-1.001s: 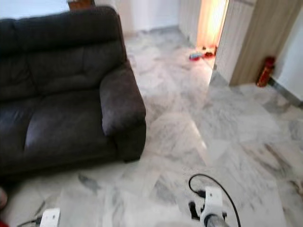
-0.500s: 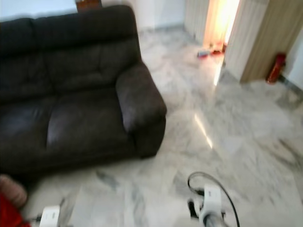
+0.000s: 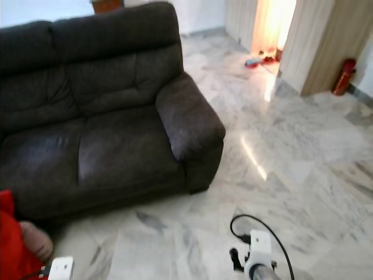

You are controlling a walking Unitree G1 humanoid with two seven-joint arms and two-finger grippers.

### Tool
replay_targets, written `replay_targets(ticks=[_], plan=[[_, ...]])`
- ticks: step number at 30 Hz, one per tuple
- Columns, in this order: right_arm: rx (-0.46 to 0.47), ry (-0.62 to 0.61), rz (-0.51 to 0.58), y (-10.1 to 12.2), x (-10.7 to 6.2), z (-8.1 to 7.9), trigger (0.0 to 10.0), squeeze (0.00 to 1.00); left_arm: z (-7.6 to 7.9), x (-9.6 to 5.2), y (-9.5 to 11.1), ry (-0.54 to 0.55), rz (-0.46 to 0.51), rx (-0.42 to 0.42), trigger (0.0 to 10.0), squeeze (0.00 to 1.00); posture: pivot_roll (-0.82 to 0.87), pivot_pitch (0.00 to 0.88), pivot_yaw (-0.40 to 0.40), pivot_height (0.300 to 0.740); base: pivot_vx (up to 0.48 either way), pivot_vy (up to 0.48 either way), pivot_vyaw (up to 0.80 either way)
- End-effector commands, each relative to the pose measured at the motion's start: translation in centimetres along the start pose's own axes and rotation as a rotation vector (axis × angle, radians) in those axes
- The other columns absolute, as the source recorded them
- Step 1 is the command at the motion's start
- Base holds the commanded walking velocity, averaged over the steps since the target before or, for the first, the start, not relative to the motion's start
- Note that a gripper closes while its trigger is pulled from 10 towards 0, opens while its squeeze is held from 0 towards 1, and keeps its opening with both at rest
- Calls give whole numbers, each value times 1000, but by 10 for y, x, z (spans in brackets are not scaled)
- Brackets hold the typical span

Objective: Move the pillow to the sofa from floor

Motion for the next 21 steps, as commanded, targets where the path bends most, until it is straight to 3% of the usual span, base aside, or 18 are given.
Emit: replay_targets(ticks=[1, 9, 16, 21], plan=[[-13, 26, -1, 2, 2, -10, 10000, 0, -8, -3, -12, 17, -38, 14, 10000, 0, -60, 0, 57, 740, 0, 401, 0], [-46, 32, 3, 4, 2, -10, 10000, 0, -8, -3, -12, 17, -35, 7, 10000, 0, -52, 0, 53, 740, 0, 401, 0], [-48, 31, 4, 5, 2, -9, 10000, 0, -8, -3, -11, 19, -32, 1, 10000, 0, -47, 0, 52, 740, 0, 401, 751], [-38, 27, -1, 4, 2, -9, 10000, 0, -8, -3, -11, 18, -33, 3, 10000, 0, -51, 0, 57, 740, 0, 402, 0]])
Point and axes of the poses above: a point about 5 cm out from each wrist's last joint towards the gripper, its own x axis pointing out of the wrist towards the gripper, its own y axis along the axis of the wrist's last joint, z = x × y, the point moved 4 cm from there along x, pointing out of the wrist towards the gripper, and after that the axes turned 3 degrees about -x, right-handed, at the moved point
